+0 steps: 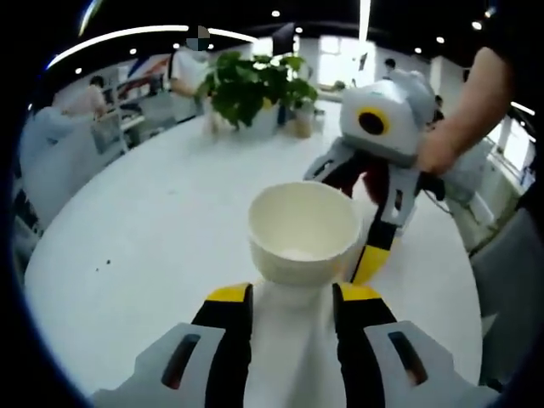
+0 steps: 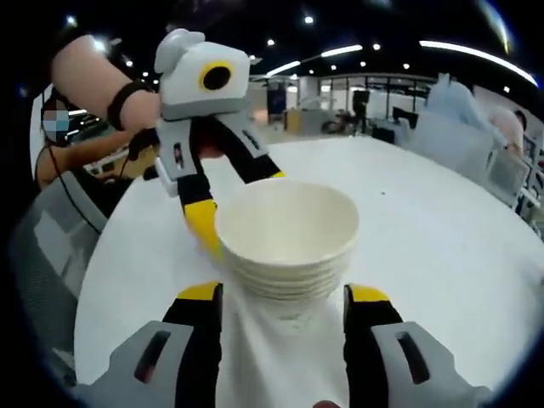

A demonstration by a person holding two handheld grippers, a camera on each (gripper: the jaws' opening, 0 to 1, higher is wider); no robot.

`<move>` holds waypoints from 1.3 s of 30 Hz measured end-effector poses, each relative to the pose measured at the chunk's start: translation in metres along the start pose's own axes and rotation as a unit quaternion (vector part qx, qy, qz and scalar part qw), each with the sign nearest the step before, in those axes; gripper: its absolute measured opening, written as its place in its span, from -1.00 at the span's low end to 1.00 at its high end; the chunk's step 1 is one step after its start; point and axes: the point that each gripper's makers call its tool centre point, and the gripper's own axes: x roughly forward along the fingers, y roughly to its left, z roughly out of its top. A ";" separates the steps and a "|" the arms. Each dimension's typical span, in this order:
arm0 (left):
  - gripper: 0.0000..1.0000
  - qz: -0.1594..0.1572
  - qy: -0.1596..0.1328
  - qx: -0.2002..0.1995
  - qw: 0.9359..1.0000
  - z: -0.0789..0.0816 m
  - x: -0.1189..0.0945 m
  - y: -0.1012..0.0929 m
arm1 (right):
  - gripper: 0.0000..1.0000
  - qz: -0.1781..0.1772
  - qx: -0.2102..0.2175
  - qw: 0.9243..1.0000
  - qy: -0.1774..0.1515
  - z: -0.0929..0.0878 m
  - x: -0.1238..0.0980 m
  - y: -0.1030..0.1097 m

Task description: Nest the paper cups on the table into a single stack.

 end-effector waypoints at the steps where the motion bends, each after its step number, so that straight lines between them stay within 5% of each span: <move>1: -0.25 0.001 -0.002 -0.001 1.000 0.000 -0.002 -0.001 | 0.11 -0.001 0.001 1.000 0.000 -0.001 -0.001 0.000; 15: -0.23 0.031 -0.008 -0.026 0.999 -0.012 -0.049 -0.008 | 0.13 -0.024 0.019 1.000 0.000 -0.001 -0.029 0.010; 22: -0.22 0.065 -0.042 -0.059 0.995 -0.011 -0.083 -0.012 | 0.13 -0.036 0.018 0.999 0.000 -0.001 -0.046 0.023; 39: -0.12 0.063 -0.096 -0.067 0.991 -0.018 -0.132 -0.077 | 0.18 -0.092 0.033 0.995 -0.020 0.006 -0.102 0.069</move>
